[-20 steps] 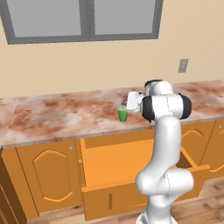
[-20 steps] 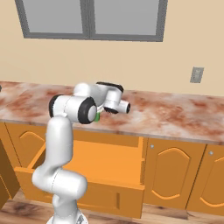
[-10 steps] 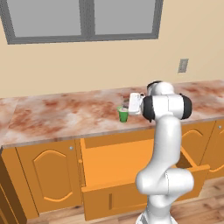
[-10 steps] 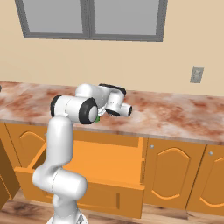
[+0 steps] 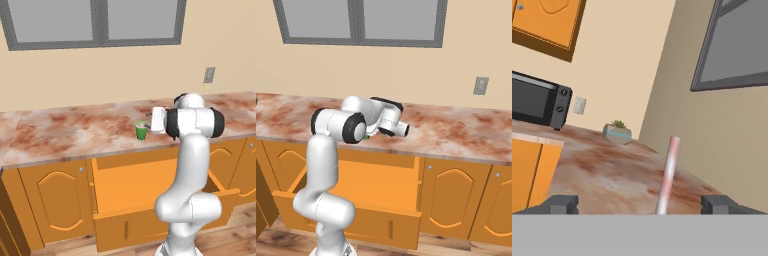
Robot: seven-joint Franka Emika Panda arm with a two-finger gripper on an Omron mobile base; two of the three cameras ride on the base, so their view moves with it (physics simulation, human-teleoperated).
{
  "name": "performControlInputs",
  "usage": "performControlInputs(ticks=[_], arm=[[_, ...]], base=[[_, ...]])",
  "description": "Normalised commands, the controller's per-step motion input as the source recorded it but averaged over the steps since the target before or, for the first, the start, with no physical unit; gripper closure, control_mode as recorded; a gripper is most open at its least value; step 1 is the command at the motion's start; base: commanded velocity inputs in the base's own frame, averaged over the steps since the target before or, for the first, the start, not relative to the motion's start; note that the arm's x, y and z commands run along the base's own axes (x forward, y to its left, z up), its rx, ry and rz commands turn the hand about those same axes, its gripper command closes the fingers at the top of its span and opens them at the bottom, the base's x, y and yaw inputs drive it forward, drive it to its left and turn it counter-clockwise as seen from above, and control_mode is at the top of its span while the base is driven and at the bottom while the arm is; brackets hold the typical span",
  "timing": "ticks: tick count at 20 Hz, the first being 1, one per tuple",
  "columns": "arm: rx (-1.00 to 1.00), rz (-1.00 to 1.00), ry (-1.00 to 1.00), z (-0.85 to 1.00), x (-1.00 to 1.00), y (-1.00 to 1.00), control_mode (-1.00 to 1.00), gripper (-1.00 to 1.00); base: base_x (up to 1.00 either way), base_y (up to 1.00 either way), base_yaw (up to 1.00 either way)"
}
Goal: Pick up the straw from the right drawer and put it inside the smoothie cup.
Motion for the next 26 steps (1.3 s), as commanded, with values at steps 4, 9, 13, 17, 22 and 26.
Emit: performControlInputs(ticks=[4,9,13,17,22,26], arm=[[-0.03,-0.07,0.0,0.46,-0.53,-0.09,-1.0,-1.0],[-0.1,-0.08,0.0,0.61,-0.73,-0.08,-1.0,-1.0],[-0.17,-0.07,0.0,0.54,-0.84,-0.02,-1.0,-1.0],[-0.2,-0.08,0.0,0.52,-0.87,0.0,-1.0,-1.0],[-0.2,-0.06,-0.01,0.59,-0.92,0.0,-1.0,-1.0],[-0.22,-0.04,-0.05,0.64,-0.88,0.08,-1.0,-1.0]], base=[[0.0,0.0,0.0],[0.0,0.0,0.0],[0.0,0.0,0.0],[0.0,0.0,0.0],[0.0,0.0,0.0],[0.0,0.0,0.0]])
